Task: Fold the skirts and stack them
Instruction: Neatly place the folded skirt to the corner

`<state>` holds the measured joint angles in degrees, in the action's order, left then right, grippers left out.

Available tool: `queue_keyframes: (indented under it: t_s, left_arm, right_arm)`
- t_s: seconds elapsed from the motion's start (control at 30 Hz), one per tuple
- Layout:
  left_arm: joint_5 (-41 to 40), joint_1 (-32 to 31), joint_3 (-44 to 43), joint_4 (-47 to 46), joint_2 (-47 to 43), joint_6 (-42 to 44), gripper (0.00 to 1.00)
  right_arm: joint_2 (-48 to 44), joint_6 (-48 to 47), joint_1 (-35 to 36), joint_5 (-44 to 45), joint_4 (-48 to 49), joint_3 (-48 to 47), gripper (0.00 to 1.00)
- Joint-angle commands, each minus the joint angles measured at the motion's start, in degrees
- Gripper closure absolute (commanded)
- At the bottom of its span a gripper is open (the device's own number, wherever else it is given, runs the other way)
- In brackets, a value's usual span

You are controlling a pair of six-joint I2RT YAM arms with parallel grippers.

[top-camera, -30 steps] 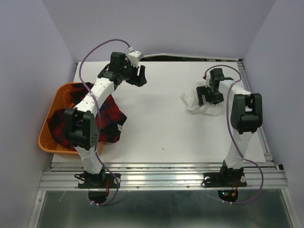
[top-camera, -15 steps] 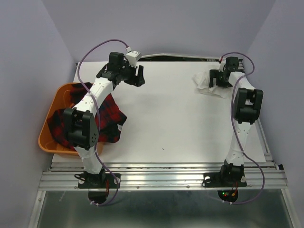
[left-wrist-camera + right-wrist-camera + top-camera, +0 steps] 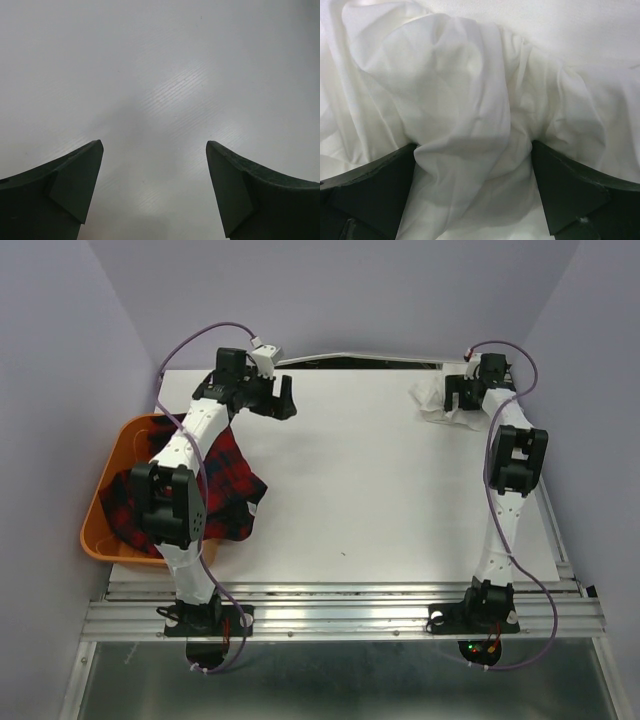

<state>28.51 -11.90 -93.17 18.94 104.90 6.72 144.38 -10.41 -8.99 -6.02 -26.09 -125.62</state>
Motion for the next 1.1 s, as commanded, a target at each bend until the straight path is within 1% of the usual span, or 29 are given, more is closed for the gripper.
queue_keyframes:
  t_s: [0.0,0.17,0.3,0.33,0.4,0.5,0.57,0.63,0.67,0.77,0.8,0.87,0.9,0.97,1.0,1.03,1.07]
  left_arm:
    - [1.6,1.2,-0.5,-2.0,-2.4,1.1,0.04]
    - [2.3,2.8,-0.3,-2.7,-2.9,0.4,0.03]
    - [5.4,4.8,-3.2,-2.4,-2.5,-2.1,0.03]
    - [6.0,5.3,-3.6,-2.5,-2.6,-2.5,0.03]
    - [5.9,5.5,-4.6,-2.4,-2.9,-2.9,0.03]
    - [4.5,5.6,-5.3,-1.4,-3.6,-2.2,0.03]
    - [3.7,5.6,-5.4,-0.7,-4.1,-1.4,0.03]
    - [3.0,5.6,-4.7,-0.7,-5.4,-0.1,0.03]
    - [1.9,5.6,-4.3,-1.1,-6.4,0.0,0.01]
    - [-0.2,5.4,-3.8,-1.7,-7.2,-0.2,0.01]
    - [-0.6,5.4,-3.6,-1.5,-7.3,-0.2,0.01]
    - [-1.4,5.1,-2.6,-1.4,-7.8,0.2,0.01]
    - [-1.5,5.0,-1.9,-1.7,-8.2,0.5,0.01]
    - [-1.2,3.9,0.2,-2.7,-9.6,1.0,0.01]
    - [-1.4,3.3,2.5,-3.7,-10.2,1.2,0.01]
    - [-1.6,2.6,3.9,-4.3,-10.6,1.4,0.01]
    - [-3.2,0.5,5.2,-4.9,-11.3,1.7,0.01]
  right_arm:
    - [0.9,-1.8,0.1,0.7,-2.8,-0.1,0.0]
    - [-5.5,-0.1,0.1,1.1,-1.7,-0.6,0.0]
    - [-13.4,1.4,0.1,0.8,5.6,2.0,0.0]
    - [-16.1,1.6,0.1,-0.5,8.2,2.7,0.0]
    - [-19.1,1.7,0.1,-2.1,10.1,2.6,0.0]
    - [-20.8,2.8,0.1,-5.3,9.0,0.0,0.0]
    - [-23.3,3.2,0.1,-7.1,6.5,-0.5,0.0]
    - [-25.4,3.5,0.1,-10.1,5.0,1.2,0.0]
    - [-28.2,3.3,0.1,-12.2,3.6,2.5,0.0]
    - [-32.8,0.9,0.1,-16.6,0.7,9.3,0.0]
    - [-36.1,-0.6,0.1,-18.7,0.4,14.6,0.0]
    - [-41.2,-1.7,0.1,-19.8,0.2,20.7,0.0]
    - [-43.0,-1.5,0.1,-20.3,0.0,26.8,0.0]
    - [-46.0,0.8,0.1,-22.5,-0.2,32.7,0.0]
    - [-48.5,2.1,0.1,-23.3,-0.2,38.2,0.0]
    - [-49.8,3.0,0.7,-24.0,-0.2,40.9,0.0]
    - [-50.8,4.2,0.7,-25.6,-0.3,43.3,0.0]
